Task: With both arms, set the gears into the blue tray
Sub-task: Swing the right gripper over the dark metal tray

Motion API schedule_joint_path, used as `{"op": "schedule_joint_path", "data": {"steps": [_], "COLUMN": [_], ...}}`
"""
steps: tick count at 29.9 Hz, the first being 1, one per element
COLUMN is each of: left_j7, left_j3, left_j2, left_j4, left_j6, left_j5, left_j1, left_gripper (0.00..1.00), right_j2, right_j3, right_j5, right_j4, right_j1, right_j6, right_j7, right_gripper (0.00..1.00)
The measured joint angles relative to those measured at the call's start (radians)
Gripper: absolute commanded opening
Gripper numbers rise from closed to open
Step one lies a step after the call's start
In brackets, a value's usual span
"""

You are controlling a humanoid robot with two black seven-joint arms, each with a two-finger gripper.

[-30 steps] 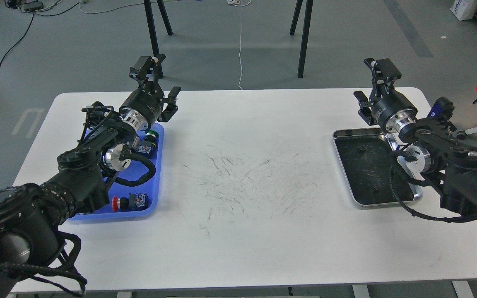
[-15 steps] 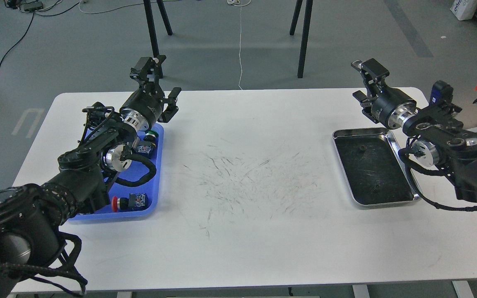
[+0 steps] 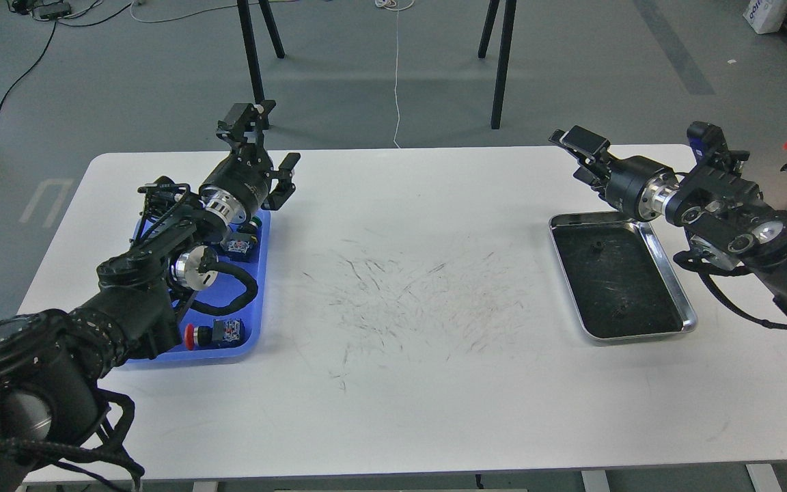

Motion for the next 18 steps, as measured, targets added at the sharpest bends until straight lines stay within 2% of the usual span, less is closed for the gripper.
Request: {"op": "schedule_joint_path", "data": {"steps": [5,18], "left_j7": [0.0,0.0], "left_j3": [0.0,0.01], "left_j2": [-0.001,-0.006], "left_j4": [0.0,-0.002], "left_j6": [-0.001,-0.015], "left_j5": [0.0,0.001], "left_j1": [0.005,0.014], "left_gripper": [1.0,1.0], "right_j2": [0.0,0.003], "right_j3": [-0.004,-0.005], "right_j5": [-0.085,-0.345], "right_j4": [-0.017,-0.015], "right_j1": [0.017,0.035], "right_j6": [0.04,0.044], "right_j7": [0.0,0.0], "right_gripper": [0.98,0.98]}}
